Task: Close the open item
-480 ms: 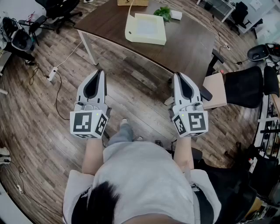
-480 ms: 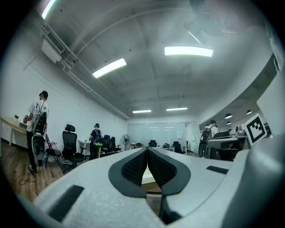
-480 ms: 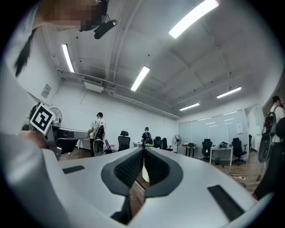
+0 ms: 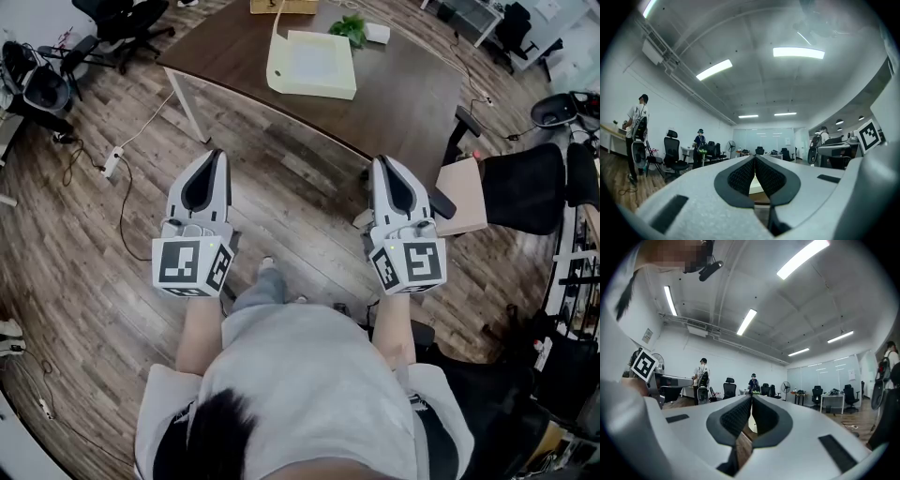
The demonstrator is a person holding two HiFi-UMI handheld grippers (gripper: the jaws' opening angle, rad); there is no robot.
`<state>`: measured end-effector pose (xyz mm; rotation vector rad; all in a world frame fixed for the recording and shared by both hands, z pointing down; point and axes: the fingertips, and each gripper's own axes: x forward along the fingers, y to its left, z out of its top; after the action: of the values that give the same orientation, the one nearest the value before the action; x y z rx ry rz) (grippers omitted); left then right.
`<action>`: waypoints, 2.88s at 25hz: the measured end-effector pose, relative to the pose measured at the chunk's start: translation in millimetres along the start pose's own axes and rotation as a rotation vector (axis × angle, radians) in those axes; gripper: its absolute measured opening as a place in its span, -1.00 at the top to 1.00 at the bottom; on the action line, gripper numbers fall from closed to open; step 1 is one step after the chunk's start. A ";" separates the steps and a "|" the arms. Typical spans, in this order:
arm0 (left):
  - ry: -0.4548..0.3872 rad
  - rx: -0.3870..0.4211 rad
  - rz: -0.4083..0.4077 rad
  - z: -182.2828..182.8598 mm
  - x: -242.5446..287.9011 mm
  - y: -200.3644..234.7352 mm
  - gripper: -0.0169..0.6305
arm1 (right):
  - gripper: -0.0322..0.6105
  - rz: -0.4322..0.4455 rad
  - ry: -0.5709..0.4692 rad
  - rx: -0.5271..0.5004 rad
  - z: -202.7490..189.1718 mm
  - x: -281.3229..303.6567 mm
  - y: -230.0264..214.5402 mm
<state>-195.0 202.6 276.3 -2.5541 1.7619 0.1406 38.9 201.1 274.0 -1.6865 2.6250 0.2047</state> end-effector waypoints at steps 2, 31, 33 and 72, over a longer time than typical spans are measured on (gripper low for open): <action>0.003 -0.001 -0.003 -2.0 5.5 2.7 0.92 | 0.86 -0.002 0.001 -0.001 -1.7 5.2 -1.4; 0.002 -0.025 -0.107 -18.0 136.7 72.8 0.92 | 0.86 -0.068 -0.004 0.044 -23.2 130.3 -29.5; 0.011 -0.031 -0.111 -22.0 143.9 75.8 0.92 | 0.86 -0.075 0.004 0.042 -26.4 135.7 -32.0; 0.003 0.025 0.003 -37.4 403.3 73.6 0.92 | 0.86 0.064 -0.027 0.076 -58.6 348.7 -222.8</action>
<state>-119.5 -202.1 277.0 -2.5361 1.7572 0.1138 98.5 -212.4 280.4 -1.5674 2.6335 0.1258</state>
